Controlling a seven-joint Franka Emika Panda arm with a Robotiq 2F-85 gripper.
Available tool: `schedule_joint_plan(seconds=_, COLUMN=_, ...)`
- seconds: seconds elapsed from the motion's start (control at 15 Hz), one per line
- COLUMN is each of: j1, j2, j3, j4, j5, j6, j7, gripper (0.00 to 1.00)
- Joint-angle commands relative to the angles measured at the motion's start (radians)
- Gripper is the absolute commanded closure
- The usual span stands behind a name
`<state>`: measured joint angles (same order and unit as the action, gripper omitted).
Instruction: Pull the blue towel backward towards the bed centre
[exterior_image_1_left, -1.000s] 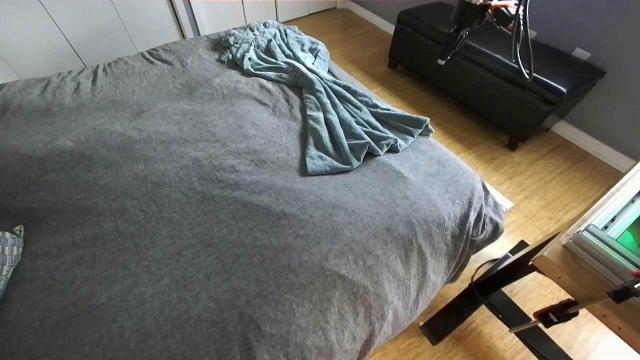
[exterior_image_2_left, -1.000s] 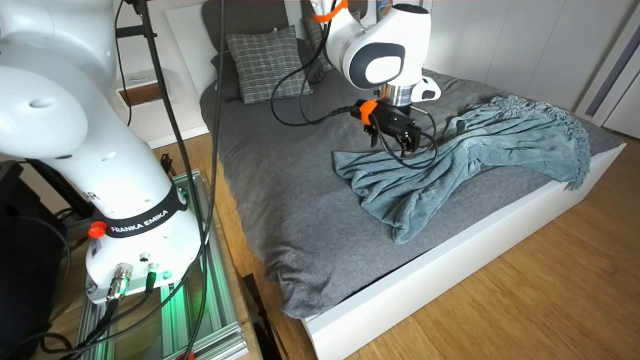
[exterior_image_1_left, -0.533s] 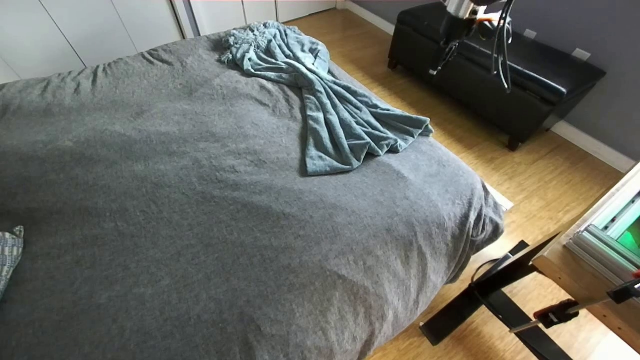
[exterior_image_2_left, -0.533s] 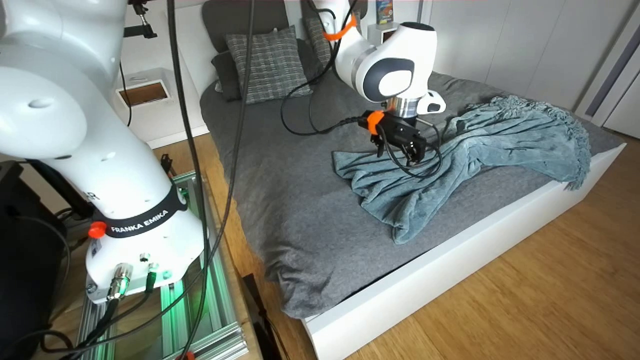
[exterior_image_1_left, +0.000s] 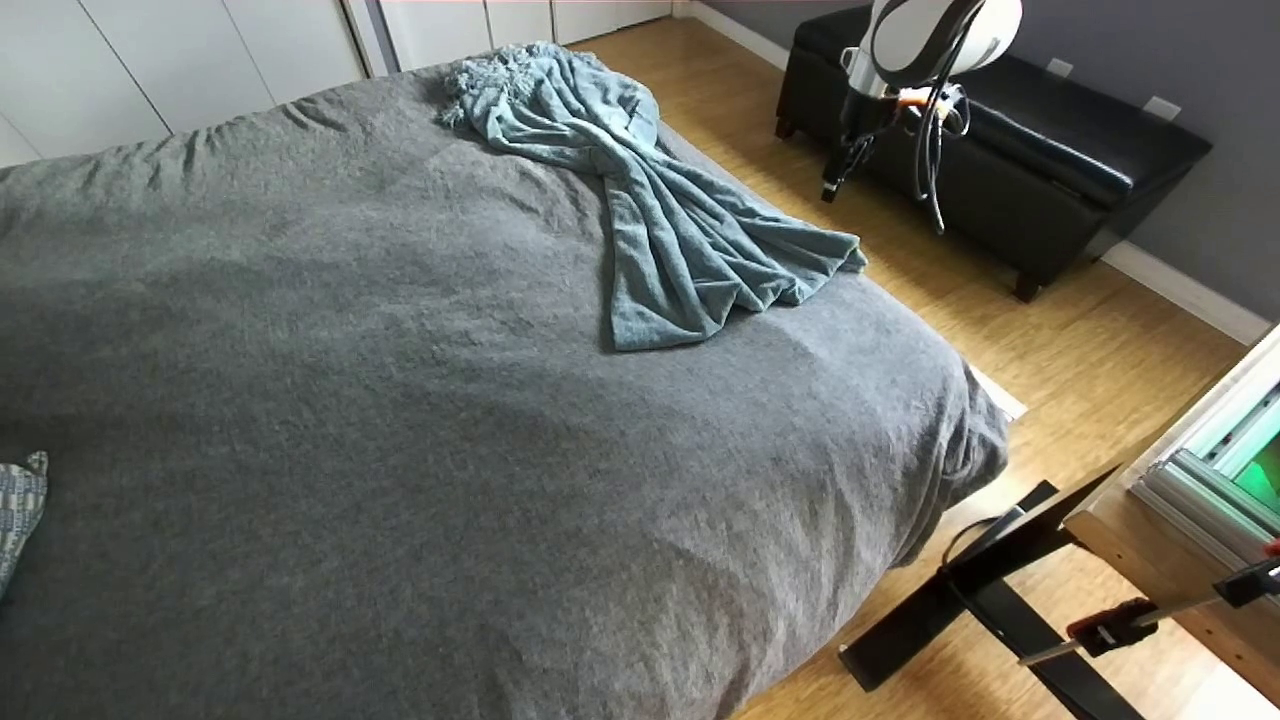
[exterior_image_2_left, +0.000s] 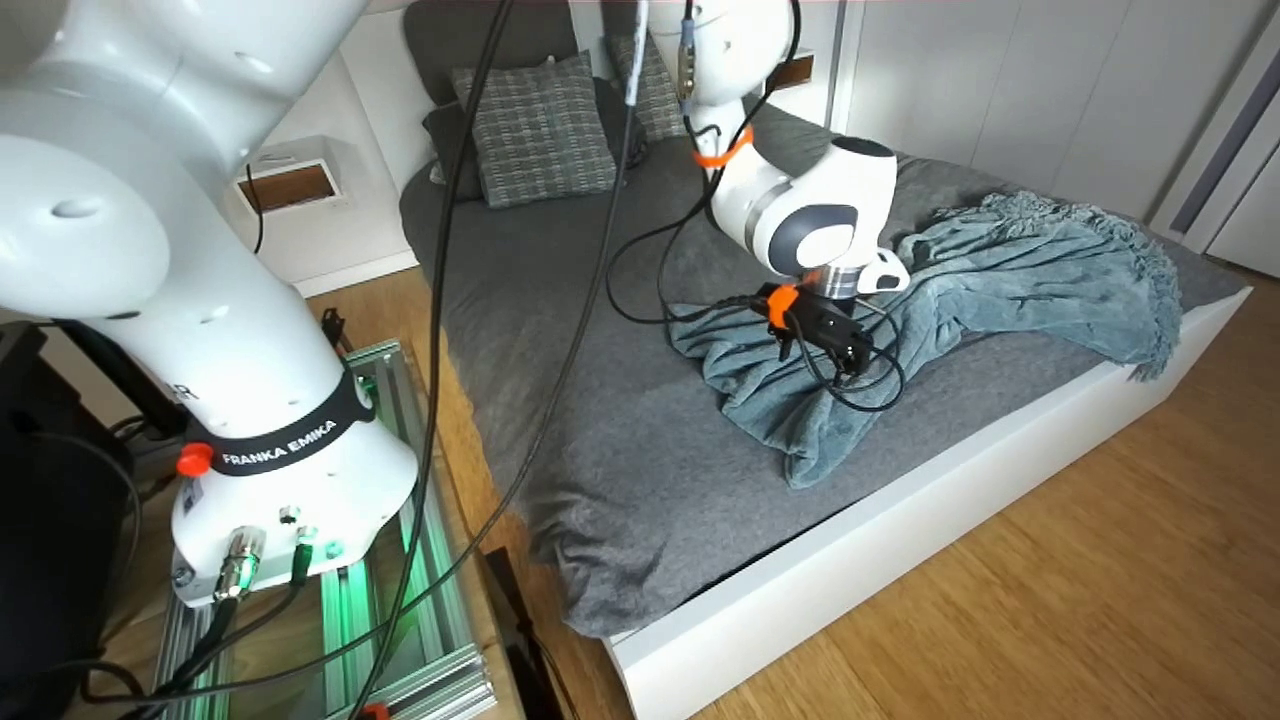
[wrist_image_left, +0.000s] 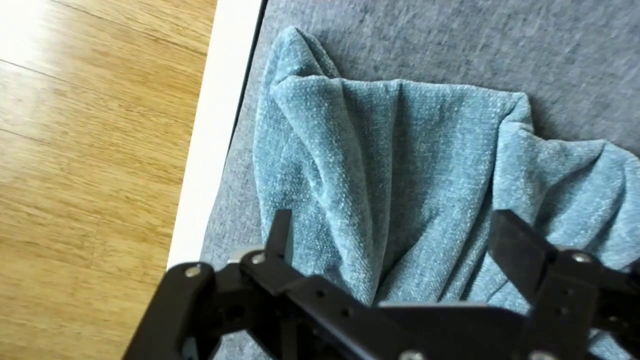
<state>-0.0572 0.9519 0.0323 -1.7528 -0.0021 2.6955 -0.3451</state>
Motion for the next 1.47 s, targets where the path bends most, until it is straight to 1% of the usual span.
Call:
schedule_joint_plan(seconds=0.0, j1=-0.028, j2=0.134, j3=0.010, j4=0.160, j5=-0.041, j6=-0.028, j7=0.005, gripper=0.00)
schedule_joint_plan(seconds=0.4, j1=-0.033, j2=0.283, j3=0.013, j4=0.318, j5=-0.060, j6=-0.078, j7=-0.005, gripper=0.00)
schedule_joint_plan(seconds=0.67, j1=-0.028, j2=0.354, j3=0.007, j4=0.403, j5=-0.075, j6=-0.100, j7=-0.008, gripper=0.00)
schedule_joint_plan(seconds=0.73, j1=-0.025, j2=0.369, j3=0.004, j4=0.425, j5=-0.077, j6=-0.112, j7=-0.005, gripper=0.03)
schedule_joint_plan(seconds=0.8, j1=-0.025, j2=0.381, j3=0.003, j4=0.442, j5=-0.078, j6=-0.122, j7=-0.005, gripper=0.27)
schedule_joint_plan(seconds=0.87, j1=-0.023, j2=0.390, j3=0.002, j4=0.456, j5=-0.079, j6=-0.135, j7=-0.003, gripper=0.28)
schedule_joint_plan(seconds=0.93, j1=-0.020, j2=0.395, j3=0.002, j4=0.470, j5=-0.080, j6=-0.158, j7=0.000, gripper=0.30)
schedule_joint_plan(seconds=1.0, j1=-0.019, j2=0.401, j3=0.002, j4=0.482, j5=-0.078, j6=-0.181, j7=0.003, gripper=0.39)
schedule_joint_plan(seconds=1.4, j1=-0.010, j2=0.401, j3=0.004, j4=0.531, j5=-0.068, j6=-0.337, j7=0.012, gripper=0.81)
